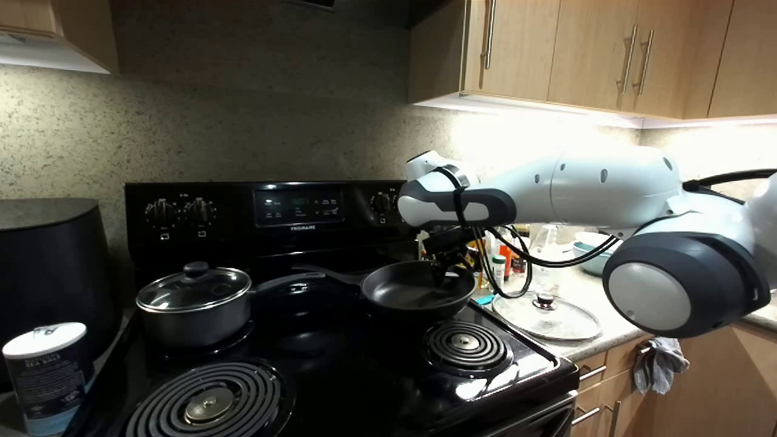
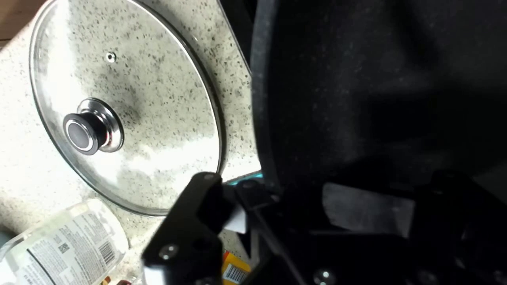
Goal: Move the pan backwards
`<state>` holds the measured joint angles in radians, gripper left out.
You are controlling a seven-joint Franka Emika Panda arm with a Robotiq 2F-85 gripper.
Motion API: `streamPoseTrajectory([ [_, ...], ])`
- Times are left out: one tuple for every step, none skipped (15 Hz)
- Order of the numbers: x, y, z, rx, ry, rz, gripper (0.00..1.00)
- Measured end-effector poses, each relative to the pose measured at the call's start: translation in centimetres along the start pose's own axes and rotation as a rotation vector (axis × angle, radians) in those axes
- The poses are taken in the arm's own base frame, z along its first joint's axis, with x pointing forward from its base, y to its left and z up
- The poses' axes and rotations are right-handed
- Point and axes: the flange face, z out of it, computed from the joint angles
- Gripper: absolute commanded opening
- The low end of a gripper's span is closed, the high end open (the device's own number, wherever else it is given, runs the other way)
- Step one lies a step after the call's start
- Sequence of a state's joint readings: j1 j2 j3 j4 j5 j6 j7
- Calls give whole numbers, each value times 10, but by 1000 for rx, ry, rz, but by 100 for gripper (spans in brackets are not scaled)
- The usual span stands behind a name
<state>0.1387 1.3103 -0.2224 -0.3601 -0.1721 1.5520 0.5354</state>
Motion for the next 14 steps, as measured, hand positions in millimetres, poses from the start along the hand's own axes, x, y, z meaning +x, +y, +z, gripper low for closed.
streamPoseTrajectory([
  [0,0,0,1,3,0,0],
  [1,-1,1,5,10,-1,0],
  [2,-3,2,10,20,-3,0],
  [3,-5,3,15,30,-5,0],
  [3,-7,5,20,40,-8,0],
  [4,-9,8,24,49,-10,0],
  [4,-11,10,28,57,-12,0],
  [5,-13,12,32,64,-14,0],
  [5,-14,13,36,71,-16,0],
  [6,-16,14,39,78,-17,0],
  [6,-17,14,44,86,-18,0],
  [7,-18,13,48,95,-18,0],
  [7,-19,12,52,102,-22,0],
  [7,-19,12,54,105,-28,0],
])
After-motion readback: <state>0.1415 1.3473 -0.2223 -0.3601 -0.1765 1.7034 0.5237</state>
